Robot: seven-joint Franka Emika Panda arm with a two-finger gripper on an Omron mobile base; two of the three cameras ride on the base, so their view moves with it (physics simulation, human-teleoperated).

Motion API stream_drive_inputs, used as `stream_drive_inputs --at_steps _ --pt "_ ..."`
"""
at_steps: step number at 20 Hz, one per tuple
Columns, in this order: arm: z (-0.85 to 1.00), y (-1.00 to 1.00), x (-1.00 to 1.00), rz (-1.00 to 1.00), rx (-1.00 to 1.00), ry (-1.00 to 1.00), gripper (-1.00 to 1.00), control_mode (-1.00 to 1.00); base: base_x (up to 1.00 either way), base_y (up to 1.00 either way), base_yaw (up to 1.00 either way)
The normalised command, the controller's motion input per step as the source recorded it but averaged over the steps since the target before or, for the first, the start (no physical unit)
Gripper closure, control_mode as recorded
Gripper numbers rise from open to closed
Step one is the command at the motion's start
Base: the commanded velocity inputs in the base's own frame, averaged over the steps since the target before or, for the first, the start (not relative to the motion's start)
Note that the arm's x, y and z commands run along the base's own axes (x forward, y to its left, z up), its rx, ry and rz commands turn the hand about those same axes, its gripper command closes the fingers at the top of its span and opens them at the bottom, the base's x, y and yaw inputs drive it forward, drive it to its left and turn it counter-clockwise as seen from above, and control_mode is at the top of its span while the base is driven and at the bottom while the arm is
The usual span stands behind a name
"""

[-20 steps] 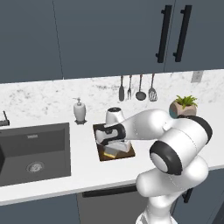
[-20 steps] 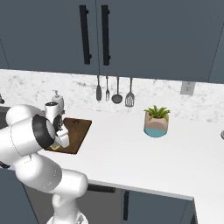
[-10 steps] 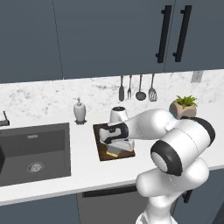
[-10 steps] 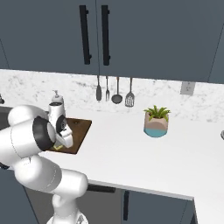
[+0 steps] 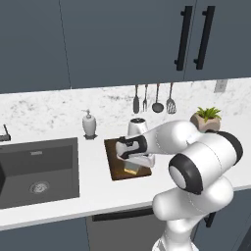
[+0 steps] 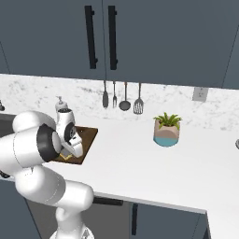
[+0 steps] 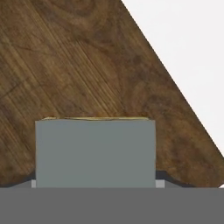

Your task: Pick up the sponge from the counter and clean the cutting board by briefly scrubbing or pressing down on the cutting board. Once finished, release the sponge.

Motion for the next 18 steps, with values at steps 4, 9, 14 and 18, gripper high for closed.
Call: stream_drive_inputs --at_steps 4,9,14,18 --pt "-0.36 -0.57 -0.22 0.00 0.00 0.00 1.00 -1.00 0.00 0.00 0.00" --pt "-0.65 -0.64 -0.34 0.00 0.00 -0.05 1.00 -1.00 0.00 0.00 0.00" --pt "-0.84 -0.68 -0.41 0.00 0.00 -0.13 1.00 -1.00 0.00 0.00 0.00" --pt "-0.77 -0.85 -0.31 0.00 0.00 -0.08 1.00 -1.00 0.00 0.00 0.00"
